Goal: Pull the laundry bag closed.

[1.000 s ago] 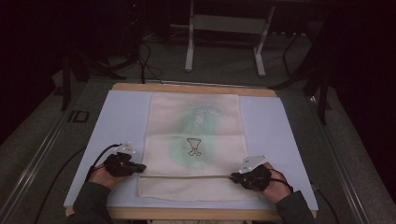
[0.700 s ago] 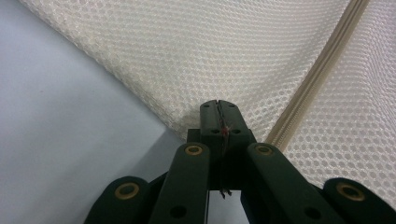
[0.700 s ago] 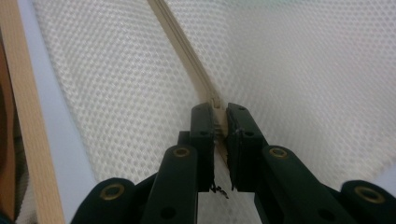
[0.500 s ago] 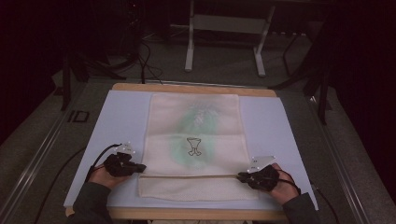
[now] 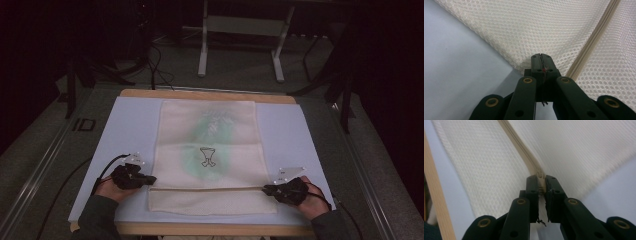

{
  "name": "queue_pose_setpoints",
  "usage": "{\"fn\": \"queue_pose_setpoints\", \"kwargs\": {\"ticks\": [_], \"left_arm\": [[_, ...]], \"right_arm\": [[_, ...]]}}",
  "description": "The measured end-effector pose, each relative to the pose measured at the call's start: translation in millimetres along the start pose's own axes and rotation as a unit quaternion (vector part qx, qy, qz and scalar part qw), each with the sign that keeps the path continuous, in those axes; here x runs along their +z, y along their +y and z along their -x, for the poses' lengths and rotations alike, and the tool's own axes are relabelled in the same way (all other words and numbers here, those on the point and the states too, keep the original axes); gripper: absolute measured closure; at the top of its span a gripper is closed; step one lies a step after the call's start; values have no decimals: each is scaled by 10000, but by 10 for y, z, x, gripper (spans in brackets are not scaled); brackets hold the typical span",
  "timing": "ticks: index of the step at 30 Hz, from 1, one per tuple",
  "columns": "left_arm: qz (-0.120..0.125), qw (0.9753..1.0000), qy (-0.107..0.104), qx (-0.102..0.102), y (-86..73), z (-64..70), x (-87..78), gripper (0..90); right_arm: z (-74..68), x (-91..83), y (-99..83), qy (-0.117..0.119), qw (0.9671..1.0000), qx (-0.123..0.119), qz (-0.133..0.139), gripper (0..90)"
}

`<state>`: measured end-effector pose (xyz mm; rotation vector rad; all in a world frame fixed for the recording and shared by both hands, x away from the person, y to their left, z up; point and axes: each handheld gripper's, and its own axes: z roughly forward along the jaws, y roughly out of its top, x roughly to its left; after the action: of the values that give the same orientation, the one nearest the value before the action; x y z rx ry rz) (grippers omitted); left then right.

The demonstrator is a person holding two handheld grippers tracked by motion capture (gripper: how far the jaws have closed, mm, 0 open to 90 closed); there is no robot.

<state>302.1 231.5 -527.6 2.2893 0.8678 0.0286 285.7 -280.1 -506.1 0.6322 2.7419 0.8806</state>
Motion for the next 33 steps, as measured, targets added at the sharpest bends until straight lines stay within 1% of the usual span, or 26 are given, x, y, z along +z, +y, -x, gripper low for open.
{"fn": "queue_pose_setpoints", "kwargs": {"ticks": [2,4,8,10,14,18,21,23,26,29,31,33], "left_arm": [[-1,10000,1,0,0,1,0,900],[-2,10000,9,3,1,3,1,900],[-4,10000,27,15,0,6,0,900],[11,10000,12,3,-2,3,0,899],[30,10000,16,11,-5,4,1,899],[16,10000,64,10,1,21,0,898],[24,10000,50,30,0,22,-2,891],[38,10000,22,29,1,26,-4,876],[26,10000,14,40,3,31,-14,860],[47,10000,31,42,7,38,-21,845],[47,10000,31,42,7,38,-21,843],[105,9999,103,64,9,42,-47,836]], "right_arm": [[24,-39,-63,-6,10000,84,16,823],[26,-64,-99,46,9999,124,89,823],[23,-62,-96,57,9999,94,54,823],[20,-62,-104,72,9999,128,74,822],[-6,-47,-114,136,9998,118,32,822],[-21,-45,-111,128,9998,118,-3,821],[-21,-26,-113,133,9998,166,45,815],[-16,-11,-109,149,9997,184,61,805],[-5,7,-106,126,9995,259,92,756],[0,14,-103,171,9992,313,198,710],[0,15,-100,185,9990,320,243,710],[-6,22,-91,185,9986,354,350,677]]}}
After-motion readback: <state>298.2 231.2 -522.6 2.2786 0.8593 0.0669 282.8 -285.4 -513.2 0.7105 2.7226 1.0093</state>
